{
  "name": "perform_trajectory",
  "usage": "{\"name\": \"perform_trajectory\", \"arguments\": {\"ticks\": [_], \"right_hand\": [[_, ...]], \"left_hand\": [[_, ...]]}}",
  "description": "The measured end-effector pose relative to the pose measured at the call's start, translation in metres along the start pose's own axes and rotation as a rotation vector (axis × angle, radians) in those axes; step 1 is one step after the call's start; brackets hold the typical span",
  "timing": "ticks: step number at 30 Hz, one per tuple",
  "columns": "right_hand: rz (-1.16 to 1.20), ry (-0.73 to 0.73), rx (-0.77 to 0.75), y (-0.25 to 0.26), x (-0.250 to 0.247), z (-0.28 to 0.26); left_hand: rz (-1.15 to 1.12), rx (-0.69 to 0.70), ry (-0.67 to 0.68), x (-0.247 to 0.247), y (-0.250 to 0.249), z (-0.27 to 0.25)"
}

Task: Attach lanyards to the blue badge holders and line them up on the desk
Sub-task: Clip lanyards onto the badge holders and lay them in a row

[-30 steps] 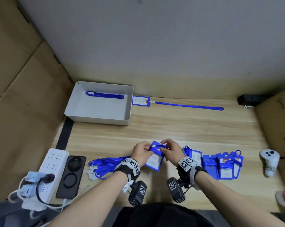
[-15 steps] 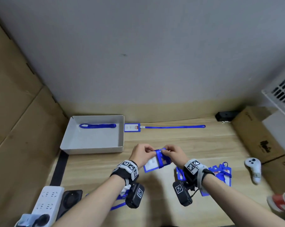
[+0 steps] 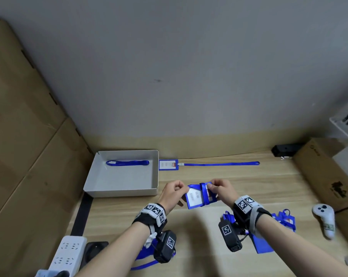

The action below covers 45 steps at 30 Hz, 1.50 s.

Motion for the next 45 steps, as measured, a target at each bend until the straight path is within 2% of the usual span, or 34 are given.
{"name": "perform_trajectory", "arguments": {"ticks": [5,9,13,17,20,22,24,26,28,29,31,33,35,37,42,45], "right_hand": [[0.023,-0.016,-0.017,0.009,0.005,0.002],[0.093,-0.088,0.011,0.013,-0.003,0.01],[0.084,-0.112,0.034,0.02,-0.013,0.012],[0.103,-0.01,0.008,0.027,-0.013,0.012],[0.156,0.084,-0.023,0.032,-0.011,0.007],[0.228,0.12,-0.013,0.033,-0.009,0.005],[0.328,0.162,0.065,0.032,-0.005,0.002],[0.394,0.283,0.18,0.027,0.005,-0.002],[0.282,0.347,0.232,0.018,0.009,-0.005],[0.19,0.328,0.22,0.013,0.007,-0.005],[0.062,0.275,0.125,0.007,0.001,-0.002],[0.05,0.209,0.05,0.002,-0.008,0.004],[0.06,0.121,0.045,-0.006,-0.018,0.013],[0.02,0.077,0.083,-0.024,-0.022,0.022],[-0.125,0.081,0.233,-0.09,-0.023,0.04],[-0.228,0.074,0.271,-0.111,-0.02,0.044]], "left_hand": [[-0.042,0.035,-0.009,0.001,-0.001,0.002],[-0.083,-0.016,-0.039,-0.005,0.002,0.007],[0.122,-0.014,-0.063,-0.012,0.007,0.017],[0.022,0.005,-0.093,-0.012,-0.008,0.028],[0.114,0.024,0.078,0.002,-0.02,0.034],[0.171,0.048,0.119,0.009,-0.026,0.038],[0.2,0.08,0.093,0.01,-0.03,0.044],[0.263,0.107,0.013,0.006,-0.032,0.048],[0.387,0.098,-0.072,-0.002,-0.029,0.052],[0.469,0.081,-0.087,-0.006,-0.028,0.051],[0.627,0.03,-0.025,-0.012,-0.019,0.049],[0.676,-0.026,0.136,-0.012,-0.005,0.045],[0.588,-0.089,0.314,-0.007,0.011,0.036],[0.457,-0.163,0.379,-0.001,0.027,0.021],[0.171,-0.353,0.034,-0.003,0.077,-0.003],[0.329,-0.44,-0.043,-0.007,0.095,-0.01]]}}
Point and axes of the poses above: each hand's wrist, its own z-axis towards the middle knuckle, its own x-axis out of the palm, y = z × x, the point moved 4 cm from there along z, towards the middle knuckle, and after that the axes turned 9 degrees about x, right-handed, at the moved point
